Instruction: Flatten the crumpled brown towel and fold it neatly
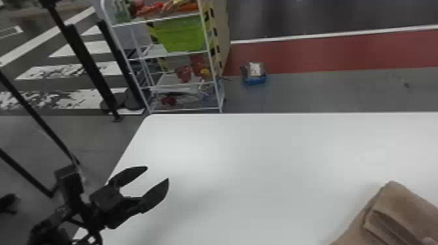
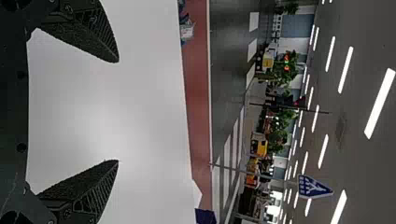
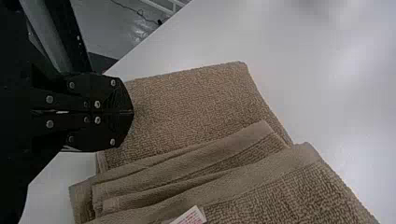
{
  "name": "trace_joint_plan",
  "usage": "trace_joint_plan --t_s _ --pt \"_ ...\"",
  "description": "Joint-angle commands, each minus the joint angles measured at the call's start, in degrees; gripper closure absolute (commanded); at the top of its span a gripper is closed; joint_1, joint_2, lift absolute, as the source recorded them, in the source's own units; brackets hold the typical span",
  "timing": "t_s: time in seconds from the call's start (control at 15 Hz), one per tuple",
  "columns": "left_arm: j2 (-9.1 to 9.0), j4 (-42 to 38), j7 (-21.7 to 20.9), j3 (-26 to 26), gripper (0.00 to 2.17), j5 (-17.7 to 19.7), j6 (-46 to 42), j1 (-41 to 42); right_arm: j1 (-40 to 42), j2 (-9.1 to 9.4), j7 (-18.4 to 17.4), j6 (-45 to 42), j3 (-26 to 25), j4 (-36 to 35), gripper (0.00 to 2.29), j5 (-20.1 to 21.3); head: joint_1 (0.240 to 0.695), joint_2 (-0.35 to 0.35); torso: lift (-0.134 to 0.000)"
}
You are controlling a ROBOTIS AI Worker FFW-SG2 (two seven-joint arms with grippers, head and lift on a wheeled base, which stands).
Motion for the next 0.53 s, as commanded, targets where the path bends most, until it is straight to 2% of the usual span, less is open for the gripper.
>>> trace_joint_plan --t_s 0.0,0.13,0.27,0.47 --pt "-0.15 -0.05 0.04 -0.15 0.12 -0.05 0.00 0.00 1.18 -1.35 0.29 1.70 -4.01 0.62 1.65 0.18 0.695 0.222 -0.124" --pt "-0.15 -0.05 0.04 -0.15 0.12 -0.14 0.00 0.00 1.44 -2.40 0.38 1.70 -5.95 1.76 1.65 0.44 0.695 0.187 -0.124" --pt "-0.15 -0.05 0.13 -0.24 0.12 -0.14 0.00 0.00 3.11 -1.70 2.49 1.70 -11.84 1.76 1.65 -2.19 0.695 0.138 -0.124" --pt "-0.15 -0.05 0.57 -0.51 0.12 -0.14 0.00 -0.09 6.63 0.41 4.51 1.70 -23.00 0.53 1.65 -6.32 0.695 0.115 -0.124"
